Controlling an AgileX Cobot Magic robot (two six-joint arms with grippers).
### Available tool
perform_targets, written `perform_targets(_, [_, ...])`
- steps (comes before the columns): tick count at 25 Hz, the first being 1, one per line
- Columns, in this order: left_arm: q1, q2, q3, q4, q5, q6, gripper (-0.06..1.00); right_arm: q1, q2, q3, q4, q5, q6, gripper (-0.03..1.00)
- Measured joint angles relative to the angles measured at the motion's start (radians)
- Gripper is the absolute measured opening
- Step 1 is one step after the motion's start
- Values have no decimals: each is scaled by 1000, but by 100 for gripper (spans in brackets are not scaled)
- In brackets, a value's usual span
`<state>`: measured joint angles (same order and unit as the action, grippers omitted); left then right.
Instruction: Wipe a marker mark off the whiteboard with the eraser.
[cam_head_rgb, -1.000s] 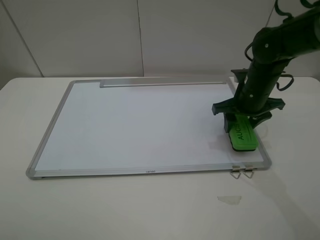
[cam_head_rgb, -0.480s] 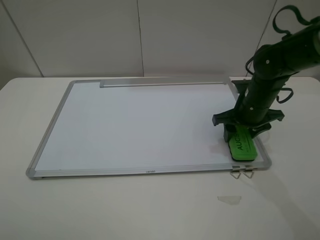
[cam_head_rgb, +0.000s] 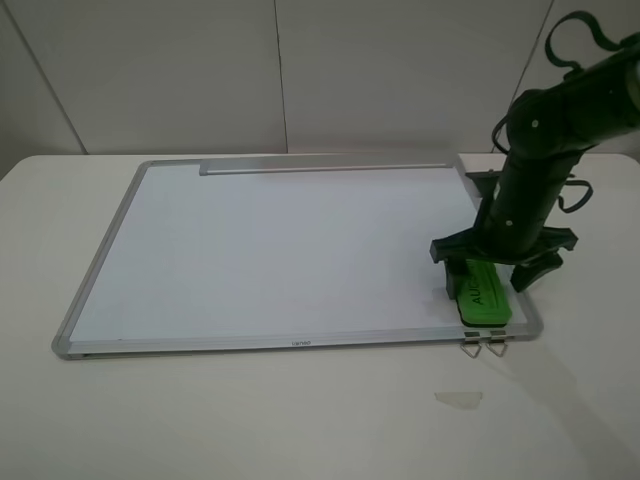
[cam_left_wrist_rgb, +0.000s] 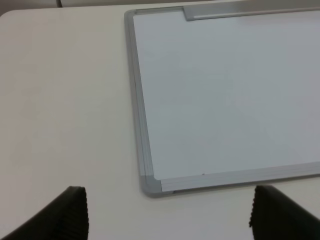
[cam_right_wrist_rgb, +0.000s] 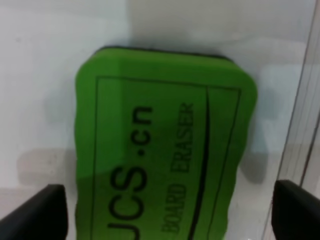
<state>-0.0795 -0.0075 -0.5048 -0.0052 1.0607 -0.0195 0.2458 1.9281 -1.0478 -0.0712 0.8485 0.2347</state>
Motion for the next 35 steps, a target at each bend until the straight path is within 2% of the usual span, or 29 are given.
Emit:
perform_targets(4, [0, 0, 0, 0, 0, 0, 68, -33, -26, -70, 21, 147, -62, 82])
perform_targets(11, [0, 0, 0, 0, 0, 0, 68, -158, -104, -133, 24, 354, -101, 82])
perform_targets(14, [0, 0, 0, 0, 0, 0, 68, -207, -167, -133, 24, 361, -104, 82])
perform_targets(22, [0, 0, 0, 0, 0, 0, 68, -215, -511, -104, 71, 363, -109, 82])
perform_targets(35, [0, 0, 0, 0, 0, 0, 68, -215, -1226, 282, 71, 370, -153, 82])
